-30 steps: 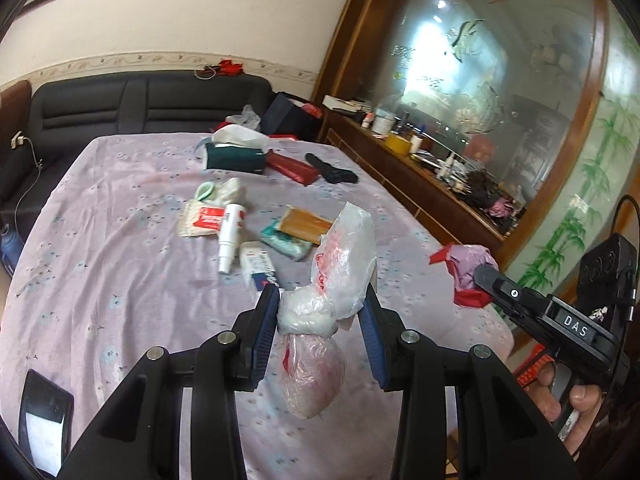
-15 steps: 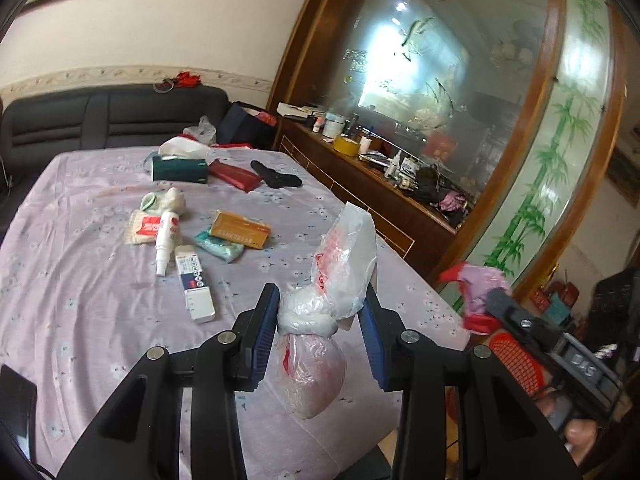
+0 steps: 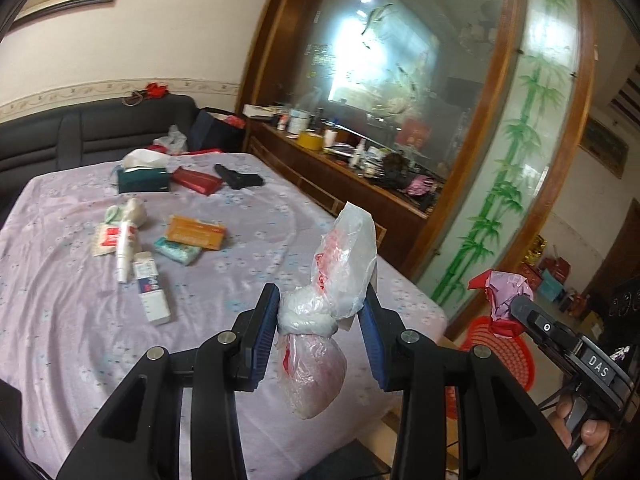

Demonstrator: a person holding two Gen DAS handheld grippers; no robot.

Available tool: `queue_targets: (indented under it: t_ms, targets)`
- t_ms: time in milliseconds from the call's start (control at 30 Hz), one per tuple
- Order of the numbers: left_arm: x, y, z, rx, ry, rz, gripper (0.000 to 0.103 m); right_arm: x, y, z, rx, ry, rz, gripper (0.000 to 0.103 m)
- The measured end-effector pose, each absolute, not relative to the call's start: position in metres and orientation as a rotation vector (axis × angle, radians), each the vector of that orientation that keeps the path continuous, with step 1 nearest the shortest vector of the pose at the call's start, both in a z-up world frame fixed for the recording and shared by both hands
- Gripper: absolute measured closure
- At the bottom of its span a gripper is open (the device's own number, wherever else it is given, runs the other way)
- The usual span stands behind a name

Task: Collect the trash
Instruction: 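Carry the plastic bag and pink wrapper to the red wastebasket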

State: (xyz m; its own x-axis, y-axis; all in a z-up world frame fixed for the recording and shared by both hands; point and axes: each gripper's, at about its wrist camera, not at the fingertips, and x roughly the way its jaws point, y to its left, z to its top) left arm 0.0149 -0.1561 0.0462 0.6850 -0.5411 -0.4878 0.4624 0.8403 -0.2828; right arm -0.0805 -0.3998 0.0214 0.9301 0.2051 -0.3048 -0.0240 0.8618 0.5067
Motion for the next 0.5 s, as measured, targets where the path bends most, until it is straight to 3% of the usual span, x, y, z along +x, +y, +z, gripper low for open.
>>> queue_targets:
  t_ms: [500]
  targets:
    - [-0.028, -0.259, 0.073, -0.091, 0.572, -0.909, 0.064, -0.180, -0.466, 0.051, 0.495, 0.235, -0.167, 0.082]
